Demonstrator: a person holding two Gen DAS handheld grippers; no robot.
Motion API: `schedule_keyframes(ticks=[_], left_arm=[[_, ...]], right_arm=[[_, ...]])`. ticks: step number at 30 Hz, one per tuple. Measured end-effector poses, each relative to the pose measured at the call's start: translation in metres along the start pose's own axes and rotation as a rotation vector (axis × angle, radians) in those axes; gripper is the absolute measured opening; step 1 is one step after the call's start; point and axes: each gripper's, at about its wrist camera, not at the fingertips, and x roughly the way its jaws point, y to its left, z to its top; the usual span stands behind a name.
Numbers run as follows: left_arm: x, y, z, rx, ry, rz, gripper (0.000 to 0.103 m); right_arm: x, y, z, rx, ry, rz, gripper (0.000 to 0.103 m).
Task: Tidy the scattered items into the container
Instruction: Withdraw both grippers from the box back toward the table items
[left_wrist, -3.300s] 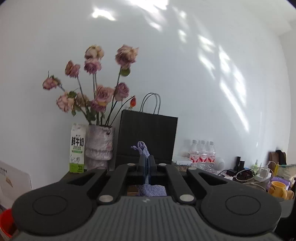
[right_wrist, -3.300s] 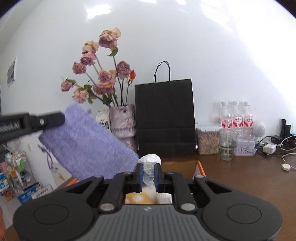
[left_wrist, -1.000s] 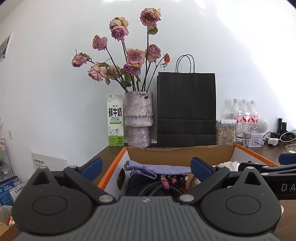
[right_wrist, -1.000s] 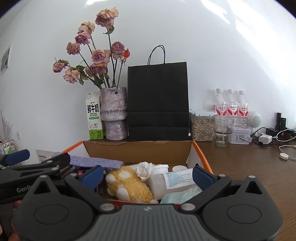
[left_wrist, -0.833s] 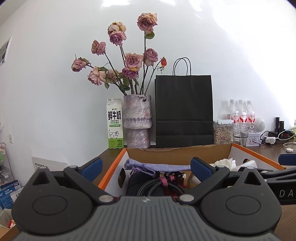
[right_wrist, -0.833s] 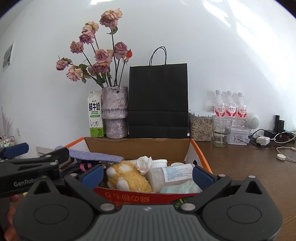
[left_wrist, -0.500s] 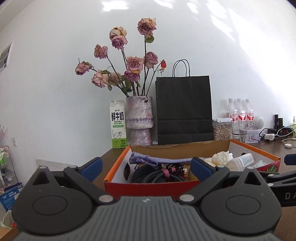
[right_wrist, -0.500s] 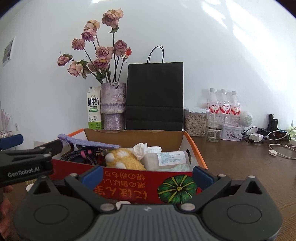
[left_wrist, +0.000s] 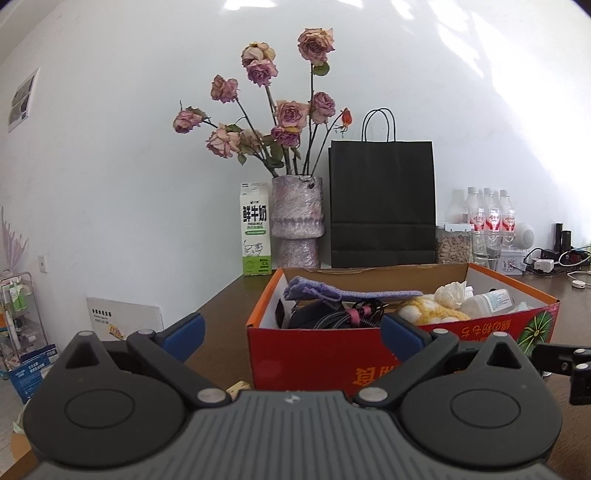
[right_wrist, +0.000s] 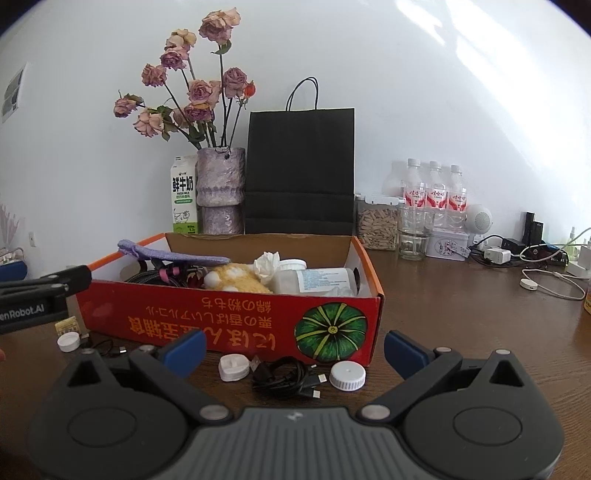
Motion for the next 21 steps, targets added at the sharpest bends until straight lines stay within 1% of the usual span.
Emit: schedule_keyframes(ticks=[7,13,16,21], left_arm=[[-0.007,0.017,-0.002,-0.01,0.026,0.031,0.103],[-0.006,0.034,-0.004,0.014,0.065,0.063,0.103],[-0.002,0.042,-0.004,0.03,0.103,0.072,0.103],[0.005,0.057,-0.006,-0.008,0.154,0.092,0.103]], right_arm=[[-0.004,-0.011,-0.005,0.015,0.046,-0.012,0.103],[-0.002,-0.028,-0.008,0.047,0.101,-0.028,0.102],[-0.002,-0.035,-0.009,0.06,0.117,-0.038,0.102],[0.001,-0.037,-0.01,0.064,0.137,-0.043,0.102]])
